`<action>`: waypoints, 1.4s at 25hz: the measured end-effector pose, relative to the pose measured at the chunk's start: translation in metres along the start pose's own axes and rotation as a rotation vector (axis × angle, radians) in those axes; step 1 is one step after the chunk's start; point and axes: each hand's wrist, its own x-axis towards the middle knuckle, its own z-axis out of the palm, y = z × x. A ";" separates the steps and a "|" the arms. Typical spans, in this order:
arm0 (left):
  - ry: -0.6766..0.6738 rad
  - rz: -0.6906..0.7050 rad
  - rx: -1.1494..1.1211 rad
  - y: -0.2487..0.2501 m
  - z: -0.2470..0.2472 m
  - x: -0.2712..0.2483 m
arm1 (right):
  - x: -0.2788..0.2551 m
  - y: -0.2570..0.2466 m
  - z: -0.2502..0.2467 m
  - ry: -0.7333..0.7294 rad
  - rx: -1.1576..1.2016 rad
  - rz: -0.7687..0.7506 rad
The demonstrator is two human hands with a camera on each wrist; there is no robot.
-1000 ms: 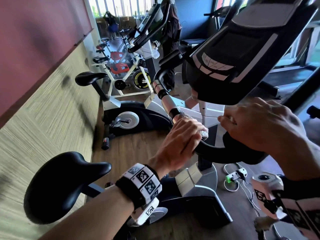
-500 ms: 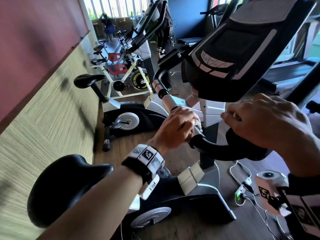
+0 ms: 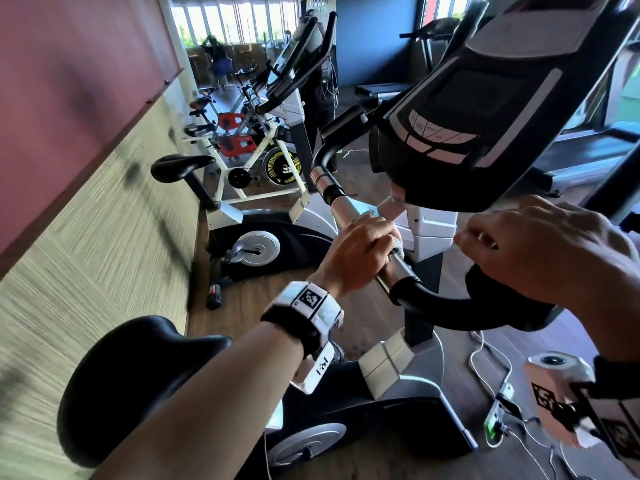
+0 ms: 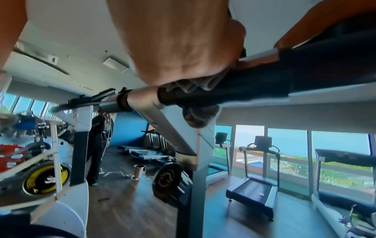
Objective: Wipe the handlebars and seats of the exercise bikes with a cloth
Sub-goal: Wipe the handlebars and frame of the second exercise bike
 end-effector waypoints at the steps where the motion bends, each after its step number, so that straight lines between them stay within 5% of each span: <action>1: 0.078 0.019 -0.019 0.002 0.009 -0.009 | 0.000 0.000 -0.001 0.008 0.006 -0.002; 4: 0.188 0.049 -0.115 0.001 0.015 -0.025 | -0.001 -0.001 -0.002 0.027 -0.014 0.010; 8: -0.090 -0.056 -0.023 0.001 -0.008 0.005 | -0.005 -0.003 -0.004 0.019 -0.005 0.021; 13: 0.168 -0.011 -0.082 -0.002 0.016 -0.017 | -0.003 -0.004 -0.003 0.017 0.003 0.025; 17: 0.215 0.008 -0.118 0.003 0.021 -0.028 | 0.001 -0.003 0.000 0.034 0.018 0.062; 20: 0.095 0.087 -0.074 -0.007 0.008 -0.022 | 0.000 -0.006 -0.001 0.041 0.009 0.077; 23: -0.074 0.013 0.038 -0.013 -0.004 0.000 | 0.001 -0.005 0.000 0.047 0.028 0.075; 25: -0.010 -0.027 0.038 -0.005 0.003 0.000 | 0.001 -0.004 -0.001 0.041 0.027 0.079; 29: 0.243 0.106 -0.021 0.000 0.022 -0.034 | 0.000 -0.005 -0.001 0.047 0.022 0.087; 35: -0.036 0.059 0.055 -0.016 -0.006 -0.007 | -0.002 -0.007 -0.005 0.024 0.026 0.103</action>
